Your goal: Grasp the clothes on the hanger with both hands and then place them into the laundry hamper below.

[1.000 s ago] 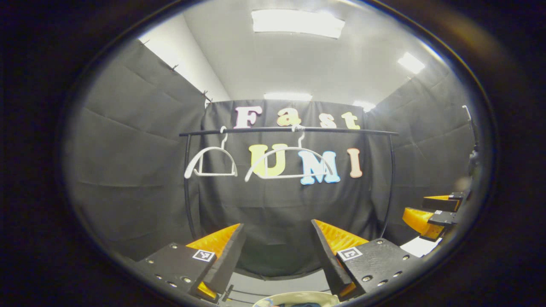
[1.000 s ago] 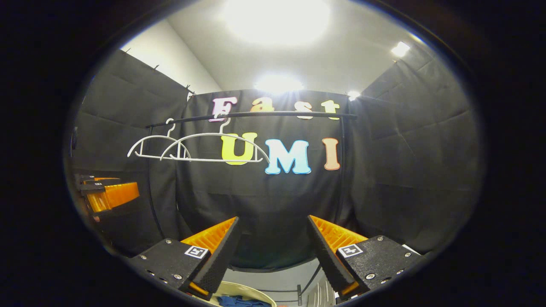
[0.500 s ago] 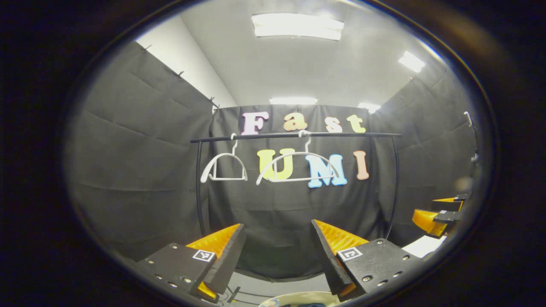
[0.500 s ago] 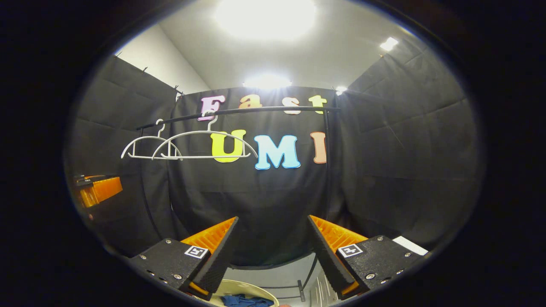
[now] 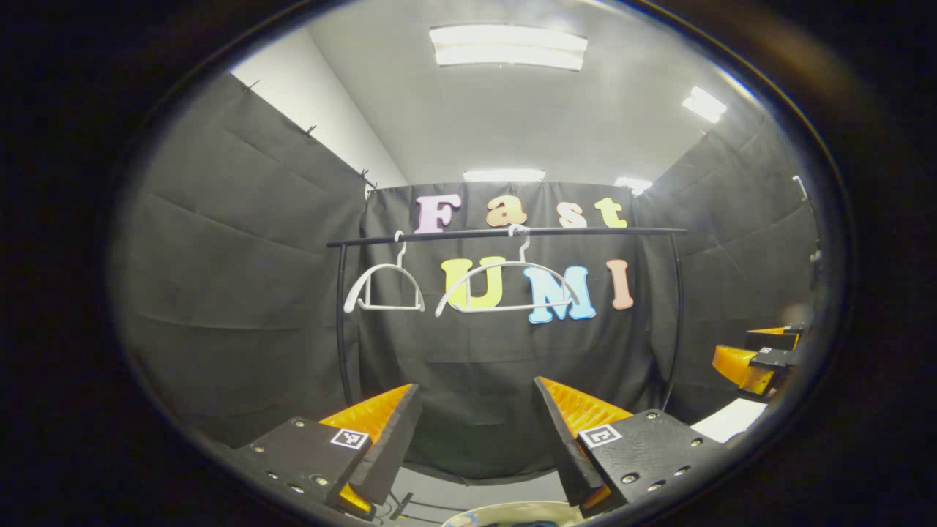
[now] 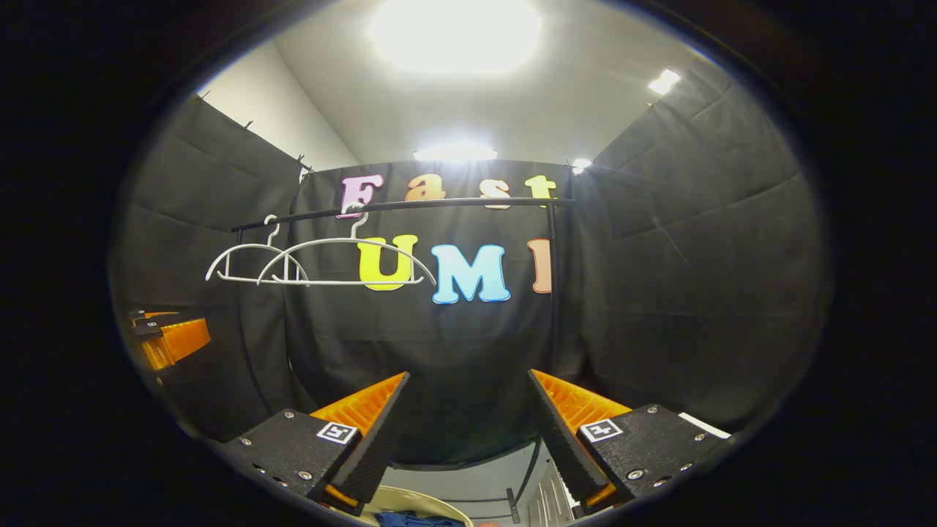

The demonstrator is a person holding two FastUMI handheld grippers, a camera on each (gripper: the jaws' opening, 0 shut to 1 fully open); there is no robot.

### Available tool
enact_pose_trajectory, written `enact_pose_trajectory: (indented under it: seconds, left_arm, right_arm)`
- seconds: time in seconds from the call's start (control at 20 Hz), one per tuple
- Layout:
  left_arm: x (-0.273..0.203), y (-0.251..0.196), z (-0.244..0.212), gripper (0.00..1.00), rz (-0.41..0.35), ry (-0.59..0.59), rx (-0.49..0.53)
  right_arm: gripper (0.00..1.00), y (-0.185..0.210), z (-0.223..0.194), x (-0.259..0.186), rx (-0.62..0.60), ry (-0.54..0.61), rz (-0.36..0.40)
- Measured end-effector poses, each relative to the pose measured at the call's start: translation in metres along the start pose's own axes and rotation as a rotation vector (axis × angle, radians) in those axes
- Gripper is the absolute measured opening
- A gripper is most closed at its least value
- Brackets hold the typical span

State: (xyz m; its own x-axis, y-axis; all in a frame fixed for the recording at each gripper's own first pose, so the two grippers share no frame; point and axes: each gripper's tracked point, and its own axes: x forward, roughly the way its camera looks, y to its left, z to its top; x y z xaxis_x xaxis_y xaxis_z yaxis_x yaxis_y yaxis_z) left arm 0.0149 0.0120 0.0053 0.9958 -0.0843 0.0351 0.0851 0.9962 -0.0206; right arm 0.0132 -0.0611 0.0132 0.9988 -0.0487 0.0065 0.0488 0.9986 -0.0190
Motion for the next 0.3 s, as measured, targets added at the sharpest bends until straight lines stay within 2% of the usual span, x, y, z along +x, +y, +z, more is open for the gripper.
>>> enact_pose_trajectory:
  seconds: [0.1,0.15,0.3]
  left_arm:
    - [-0.0003,-0.0022,0.0018,0.94,-0.002,-0.005,0.003]
    - [-0.0002,-0.0037,0.0021,0.88,-0.002,-0.004,0.002]
    - [0.0029,-0.0046,0.0003,0.94,0.001,-0.006,0.004]
  right_arm:
    - [0.94,-0.0008,-0.0004,-0.0012,0.005,0.002,-0.002]
    - [0.94,-0.0013,-0.001,-0.0011,0.007,0.003,-0.002]
    - [0.94,-0.003,-0.0016,0.0008,0.01,0.004,-0.003]
